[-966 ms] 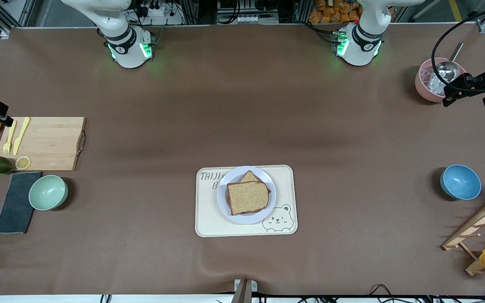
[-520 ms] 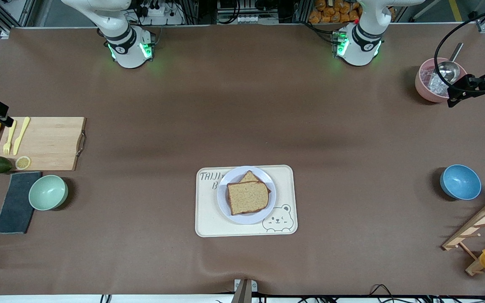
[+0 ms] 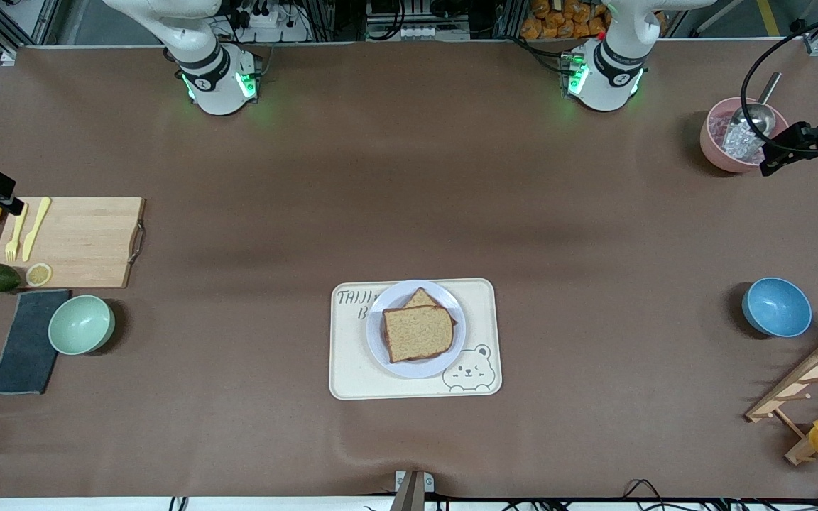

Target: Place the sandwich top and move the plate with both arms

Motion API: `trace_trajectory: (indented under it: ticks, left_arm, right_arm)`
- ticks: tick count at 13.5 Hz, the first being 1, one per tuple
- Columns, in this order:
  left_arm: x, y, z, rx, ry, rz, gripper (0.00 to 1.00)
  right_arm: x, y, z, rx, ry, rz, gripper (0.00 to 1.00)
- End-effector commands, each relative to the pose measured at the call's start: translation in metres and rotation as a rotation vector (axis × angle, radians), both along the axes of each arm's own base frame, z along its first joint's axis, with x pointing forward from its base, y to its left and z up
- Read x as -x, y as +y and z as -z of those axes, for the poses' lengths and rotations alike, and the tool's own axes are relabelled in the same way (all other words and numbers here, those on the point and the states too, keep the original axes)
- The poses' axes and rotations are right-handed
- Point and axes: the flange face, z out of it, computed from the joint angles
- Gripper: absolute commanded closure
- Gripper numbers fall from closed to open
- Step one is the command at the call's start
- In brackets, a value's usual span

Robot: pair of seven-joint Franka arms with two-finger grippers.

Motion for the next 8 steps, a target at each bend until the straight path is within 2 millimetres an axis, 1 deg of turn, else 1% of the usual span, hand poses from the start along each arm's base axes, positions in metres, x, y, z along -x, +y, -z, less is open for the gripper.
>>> trace_trajectory:
  ticks: [1,2,4,8]
  left_arm:
    - [0.004,-0.008,-0.009,0.015,-0.004,-0.039,0.00]
    - [0.002,-0.014,-0.007,0.014,-0.001,-0.028,0.00]
    - [-0.001,-0.019,-0.004,0.008,0.005,-0.004,0.00]
    - [-0.001,-0.027,-0.006,0.011,0.000,0.001,0.00]
  right_arm:
    - [0.000,-0.005,-0.002,-0.002,-0.004,-0.006,0.00]
    - [-0.001,-0.005,-0.001,-0.003,-0.002,-0.006,0.00]
    - [-0.001,-0.005,-0.001,-0.003,-0.002,-0.006,0.00]
    - [-0.001,-0.005,-0.001,-0.003,-0.002,-0.006,0.00]
